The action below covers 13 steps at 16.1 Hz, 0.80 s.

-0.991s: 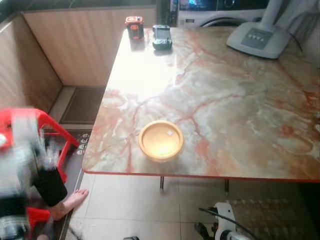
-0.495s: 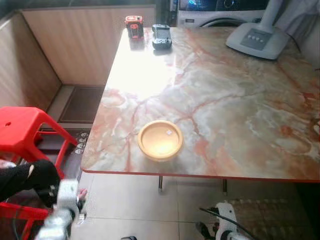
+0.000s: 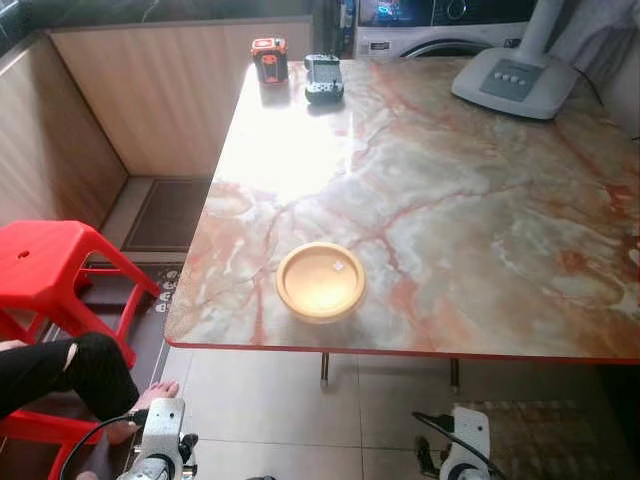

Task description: Restocking fridge

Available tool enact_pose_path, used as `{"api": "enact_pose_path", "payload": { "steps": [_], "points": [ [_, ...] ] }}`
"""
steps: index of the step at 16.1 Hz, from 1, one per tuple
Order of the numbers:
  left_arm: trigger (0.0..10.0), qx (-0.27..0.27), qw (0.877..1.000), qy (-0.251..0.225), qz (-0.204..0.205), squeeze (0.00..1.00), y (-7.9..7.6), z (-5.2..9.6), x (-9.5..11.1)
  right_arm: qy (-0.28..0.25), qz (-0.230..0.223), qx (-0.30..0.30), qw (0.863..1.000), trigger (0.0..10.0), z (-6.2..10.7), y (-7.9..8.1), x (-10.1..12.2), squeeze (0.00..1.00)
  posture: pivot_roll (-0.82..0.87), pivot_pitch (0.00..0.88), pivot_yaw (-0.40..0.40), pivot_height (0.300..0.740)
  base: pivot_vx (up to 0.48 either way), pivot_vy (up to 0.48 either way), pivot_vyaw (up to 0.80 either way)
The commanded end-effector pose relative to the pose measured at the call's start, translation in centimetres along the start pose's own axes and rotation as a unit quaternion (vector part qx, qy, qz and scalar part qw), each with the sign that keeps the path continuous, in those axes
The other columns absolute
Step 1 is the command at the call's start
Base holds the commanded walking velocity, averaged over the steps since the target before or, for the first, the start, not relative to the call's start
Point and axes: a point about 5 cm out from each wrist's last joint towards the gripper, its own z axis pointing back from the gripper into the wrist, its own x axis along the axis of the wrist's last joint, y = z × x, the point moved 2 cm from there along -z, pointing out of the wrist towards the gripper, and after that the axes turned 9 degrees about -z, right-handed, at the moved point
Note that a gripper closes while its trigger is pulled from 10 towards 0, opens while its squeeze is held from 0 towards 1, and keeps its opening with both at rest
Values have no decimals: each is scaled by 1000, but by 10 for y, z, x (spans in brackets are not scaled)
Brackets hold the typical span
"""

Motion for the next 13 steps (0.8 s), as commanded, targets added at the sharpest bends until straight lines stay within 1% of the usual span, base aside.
{"api": "enact_pose_path", "payload": {
  "steps": [1, 3, 5, 6, 7, 8, 9, 11, 13],
  "points": [
    [10000, -5, 1000, 24, 4, 0, -2, 2, -14, 6, -12, -6, 1000, 10000, 2, 0, -12, 0, -14, 80, 58, 740, 0, 0, 0],
    [10000, -9, 999, 33, -7, 0, -6, 2, -16, 19, -25, 5, 999, 10000, 4, 1, -20, 0, -13, 61, 59, 740, 0, 0, 0],
    [10000, -8, 999, 31, -14, 0, -6, 1, -15, 29, -16, 26, 999, 10000, 5, 2, -24, 0, -8, 41, 56, 740, 0, 0, 0],
    [10000, -6, 999, 29, -30, 0, -4, 3, -19, 32, -10, 23, 999, 10000, 5, 1, -26, 0, -7, 35, 56, 740, 0, 0, 0],
    [10000, -5, 999, 27, -32, 0, -3, 4, -19, 30, -14, 20, 999, 10000, 5, 1, -27, 0, -3, 27, 51, 740, 0, 0, 0],
    [10000, 2, 999, 26, -34, 0, 0, 4, -20, 29, -17, 24, 999, 10000, 6, 2, -28, 0, 1, 37, 43, 740, 0, 0, 0],
    [10000, 3, 999, 25, -35, 0, 0, 4, -20, 29, -15, 31, 999, 10000, 6, 3, -28, 0, 3, 40, 41, 740, 0, 0, 0],
    [10000, 4, 998, 21, -51, 0, -1, 4, -20, 27, -16, 31, 999, 10000, 6, 2, -28, 0, 5, 47, 36, 740, 0, 0, 0],
    [10000, 8, 998, 25, -50, 0, -2, 5, -23, 25, -18, 27, 999, 10000, 6, 1, -28, 0, 6, 35, 34, 740, 0, 0, 0]
  ]
}}
